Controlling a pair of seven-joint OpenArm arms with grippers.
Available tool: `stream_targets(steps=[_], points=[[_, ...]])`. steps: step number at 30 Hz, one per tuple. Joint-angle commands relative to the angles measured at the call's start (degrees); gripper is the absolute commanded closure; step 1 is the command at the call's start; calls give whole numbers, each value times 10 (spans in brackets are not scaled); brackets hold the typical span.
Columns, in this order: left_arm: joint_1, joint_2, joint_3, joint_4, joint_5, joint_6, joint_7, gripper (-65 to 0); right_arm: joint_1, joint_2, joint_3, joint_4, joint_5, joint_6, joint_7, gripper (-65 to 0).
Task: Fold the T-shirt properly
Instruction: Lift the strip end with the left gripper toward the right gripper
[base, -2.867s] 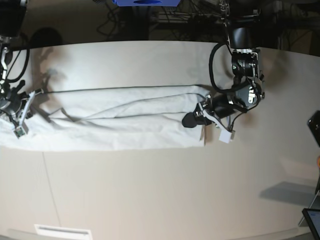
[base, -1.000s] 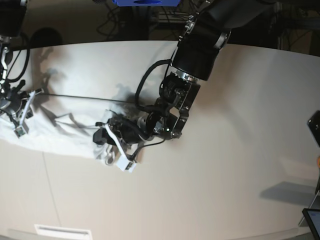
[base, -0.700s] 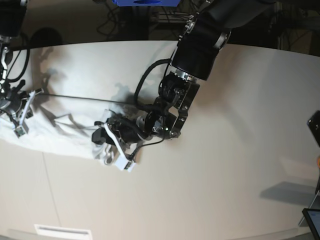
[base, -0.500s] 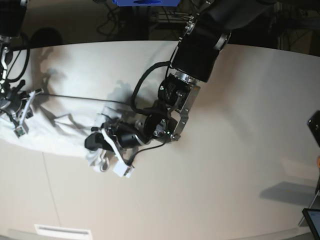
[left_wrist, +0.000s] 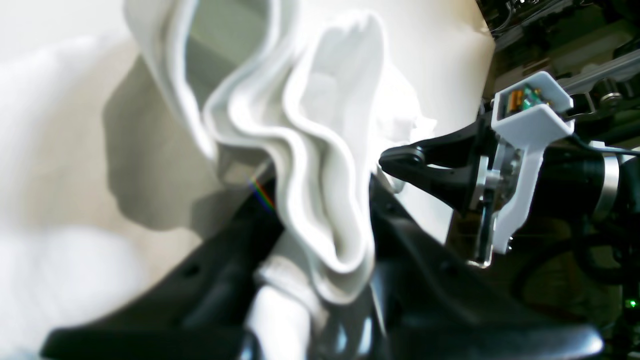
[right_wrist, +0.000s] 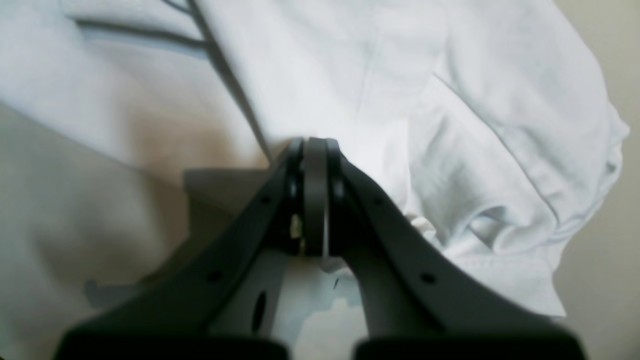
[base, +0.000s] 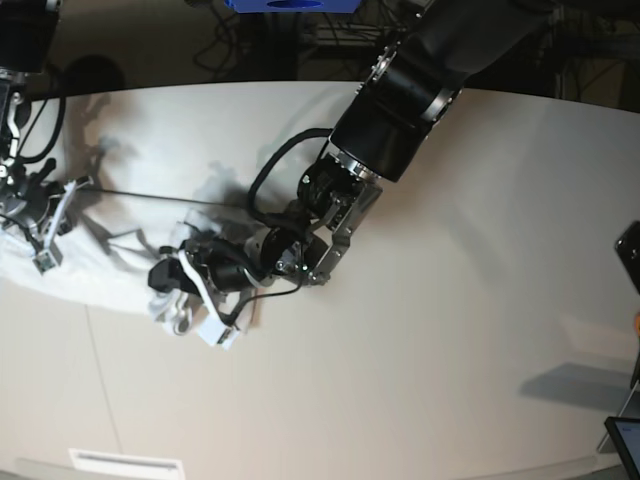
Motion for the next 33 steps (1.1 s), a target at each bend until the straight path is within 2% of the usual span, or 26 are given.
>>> stream_targets(steps=[1,8,19,21,26,27,29,33], points=[[-17,7,3,4,-21,-6,-18,0,8,12,4,9,4,-1,9,0],[-36,7,41,-16,-27,-6,-20,0,8,12,4,9,4,-1,10,0],[-36,7,42,-16,-28,-6,-21,-12,8,12,4,9,4,-1,9,0],[-36,7,42,-16,-28,-6,-20,-66,8,12,4,9,4,-1,9,0],[-36,7,41,-11,-38,-10,-21,-316,8,12,4,9,4,-1,9,0],[-36,7,41,-11,-50,-12,-22,-346,8,12,4,9,4,-1,8,0],[-41,7,43,-5,-74,-37,-22,-376,8,12,4,9,4,-1,8,0],[-49,7,44,27,-90,-112,-18,-376,8,12,4,9,4,-1,8,0]])
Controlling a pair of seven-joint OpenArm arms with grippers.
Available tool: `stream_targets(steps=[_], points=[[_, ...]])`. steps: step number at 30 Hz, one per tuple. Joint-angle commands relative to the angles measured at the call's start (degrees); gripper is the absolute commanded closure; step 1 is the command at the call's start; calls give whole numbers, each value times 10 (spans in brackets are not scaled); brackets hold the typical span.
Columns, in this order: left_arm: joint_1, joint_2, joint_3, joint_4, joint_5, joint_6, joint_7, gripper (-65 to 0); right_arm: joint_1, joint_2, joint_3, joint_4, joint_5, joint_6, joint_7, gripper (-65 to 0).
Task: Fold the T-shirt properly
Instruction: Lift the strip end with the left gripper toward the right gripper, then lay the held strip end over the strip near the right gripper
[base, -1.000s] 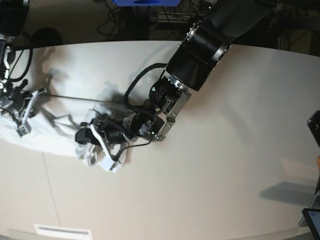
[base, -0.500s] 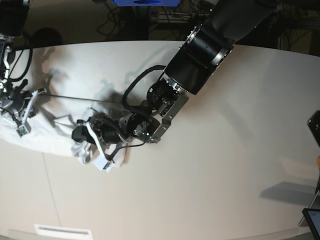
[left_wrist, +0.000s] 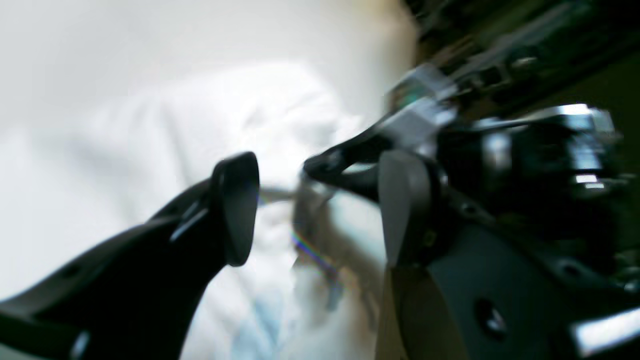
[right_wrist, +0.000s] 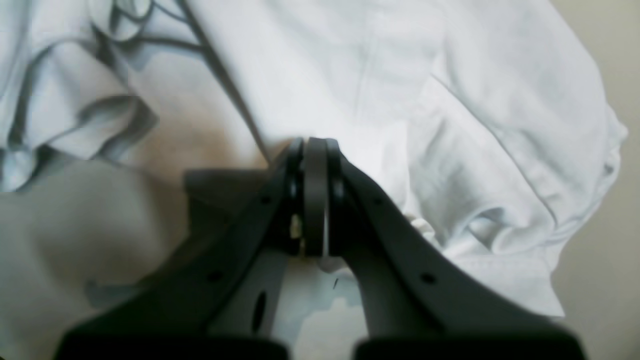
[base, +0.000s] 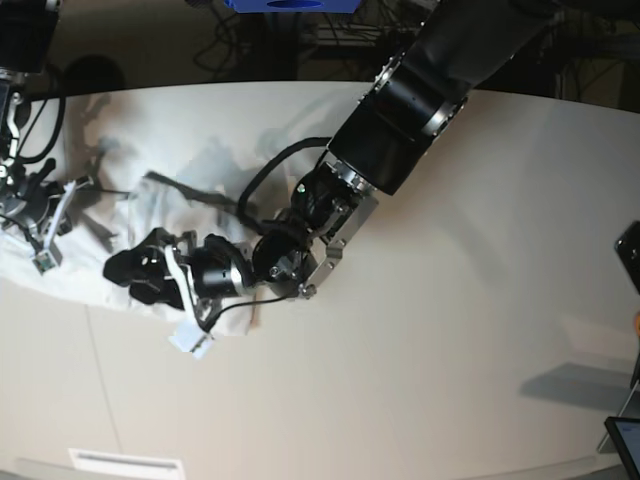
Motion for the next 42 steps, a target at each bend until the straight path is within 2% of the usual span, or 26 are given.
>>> stream_targets(steps=[1,7,8,10,12,13,14,17,21,29,33,36,39,42], points=[[-16,9,-4,23,-12,-18,-11,-376,8,11,4,9,4,-1,8,0],[-13,6,-39,73,-9,-20,-8,-373,7,11,7,9,4,-1,8,0],[-13,-10,-45,76,-9,-18,-4,-373,2,11,7,9,4,-1,10,0],[-12,-39,-52,80,-9,7,12,-371,-7,11,8,13,4,-1,12,0],[-11,-74,-48,95,-4,47,14,-361,-12,11,8,24,4,-1,13,0],[-11,-89,-46,106,7,69,14,-329,-12,11,8,30,4,-1,13,0],[-10,-100,-46,118,25,92,15,-260,-12,11,7,37,4,-1,13,0],[13,-109,-51,148,83,123,15,0,-12,11,5,53,4,-1,17,0],[31,-97,-46,155,124,125,15,0,-12,11,5,59,4,-1,17,0],[69,-76,-45,140,125,137,16,0,-12,11,7,58,4,-1,17,0],[71,-64,-45,88,126,137,15,0,-12,11,6,57,4,-1,15,0],[65,-44,-45,11,130,137,16,0,-12,-5,8,58,4,-1,13,0],[65,-27,-47,-52,187,137,12,0,-13,-12,8,58,4,-1,12,0],[71,-15,-50,-66,256,137,11,0,-14,-12,5,58,4,-1,14,0]])
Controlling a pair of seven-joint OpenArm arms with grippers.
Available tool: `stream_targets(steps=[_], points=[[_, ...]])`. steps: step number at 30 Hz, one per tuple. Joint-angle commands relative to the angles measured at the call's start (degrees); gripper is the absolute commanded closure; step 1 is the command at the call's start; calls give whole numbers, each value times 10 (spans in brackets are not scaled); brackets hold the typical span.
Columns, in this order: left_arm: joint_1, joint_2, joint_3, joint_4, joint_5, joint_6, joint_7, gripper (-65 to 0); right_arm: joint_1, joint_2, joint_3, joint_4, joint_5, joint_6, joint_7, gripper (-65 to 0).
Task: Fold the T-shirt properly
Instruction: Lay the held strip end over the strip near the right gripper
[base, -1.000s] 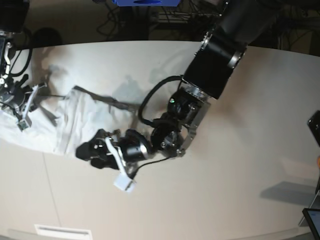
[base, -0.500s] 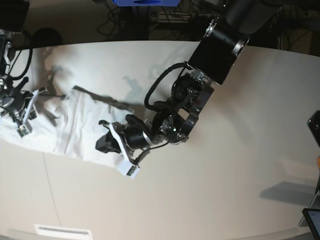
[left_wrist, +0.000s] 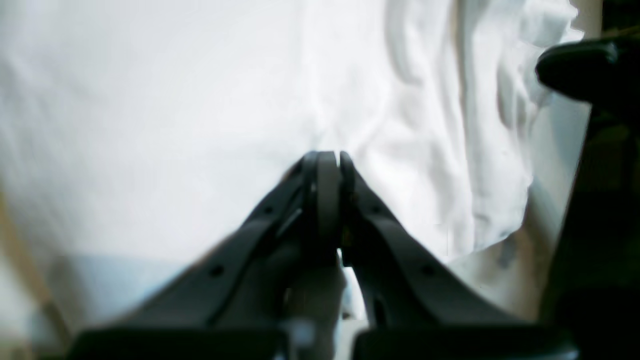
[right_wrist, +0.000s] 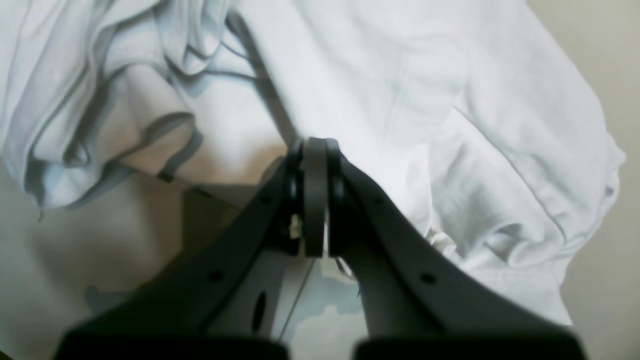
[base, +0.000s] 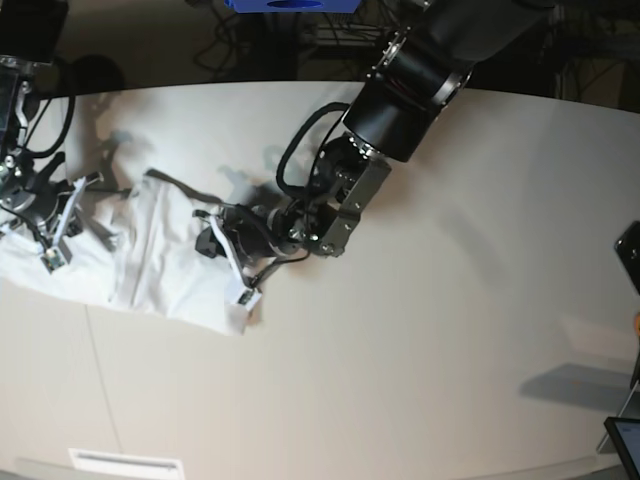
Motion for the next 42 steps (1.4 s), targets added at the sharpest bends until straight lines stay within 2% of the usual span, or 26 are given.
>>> stream_targets(steps=[1,7,10,13,17,22,24,29,33,36,38,42], points=[[-3,5,0,1,31,13,16,0,0,10,1,11,4,-3,12,0],[17,-4,-2,5,34,13,16,0,-12,10,4,92,4,0,12,-1],[35,-19,-2,47,33,13,17,0,-15,10,1,127,4,32,8,-3],[63,-43,-5,117,32,14,18,0,-13,10,1,131,4,32,7,-7],[100,-60,-82,193,33,14,50,0,-13,-9,5,131,6,32,7,-99],[105,-68,-169,269,34,14,101,0,-12,-26,-1,132,6,32,-4,-187],[105,-69,-186,318,33,14,124,0,0,-35,-2,135,6,32,-17,-207],[111,-66,-210,402,35,14,164,0,22,-37,-22,137,6,32,-46,-205],[81,-59,-205,372,37,14,160,0,24,-35,-20,137,4,32,-45,-205],[42,-37,-203,284,37,13,154,0,20,-35,-10,137,4,32,-45,-205],[14,-21,-196,231,37,11,131,0,20,-39,13,137,4,32,-45,-205],[-44,-17,-96,151,37,12,87,0,20,-39,58,137,4,32,-46,-205]])
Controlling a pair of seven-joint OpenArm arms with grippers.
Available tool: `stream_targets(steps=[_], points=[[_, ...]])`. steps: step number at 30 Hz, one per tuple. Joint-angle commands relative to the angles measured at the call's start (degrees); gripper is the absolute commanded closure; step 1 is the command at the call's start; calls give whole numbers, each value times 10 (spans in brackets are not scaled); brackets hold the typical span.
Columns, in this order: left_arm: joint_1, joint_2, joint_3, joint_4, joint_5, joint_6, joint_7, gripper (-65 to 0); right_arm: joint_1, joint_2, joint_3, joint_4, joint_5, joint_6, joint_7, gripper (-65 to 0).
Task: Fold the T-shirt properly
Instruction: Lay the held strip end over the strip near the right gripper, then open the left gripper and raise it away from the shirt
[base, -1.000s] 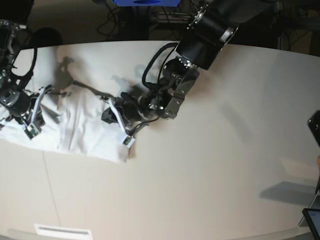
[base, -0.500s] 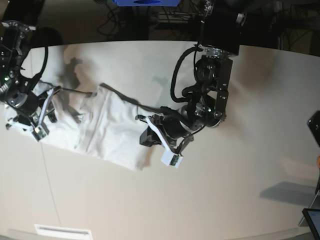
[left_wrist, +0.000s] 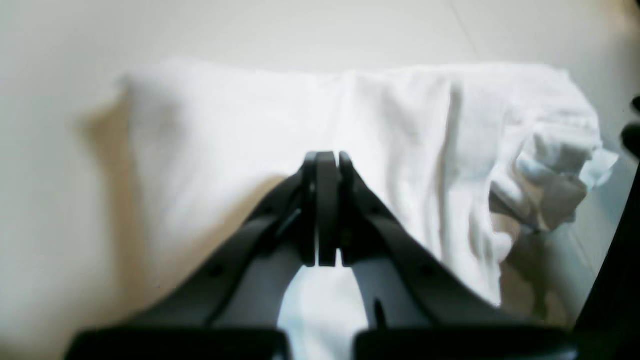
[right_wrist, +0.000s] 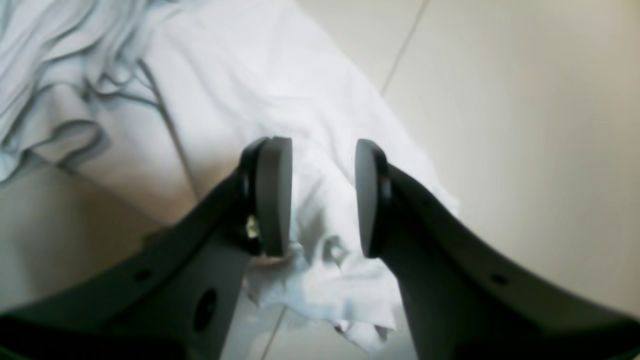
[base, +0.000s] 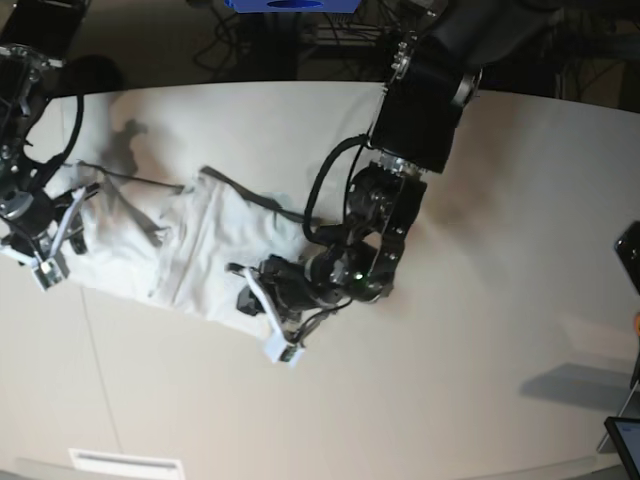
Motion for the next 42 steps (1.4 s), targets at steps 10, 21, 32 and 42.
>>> stream_targets(steps=[10,21,32,42], points=[[-55,2,63,-201,-9,-3,-92,0,1,11,57,7,4,-3,-9,-205],[52,-83,55,-57,-13,17,-65,0,-5,12,30,6,4,-3,-7,-205],[76,-81,-53,124,-13,41,10,0,-18,10,-116,31,5,-3,-5,-209],[76,-104,-170,197,-8,43,83,0,17,9,-212,48,7,-3,-9,-162]])
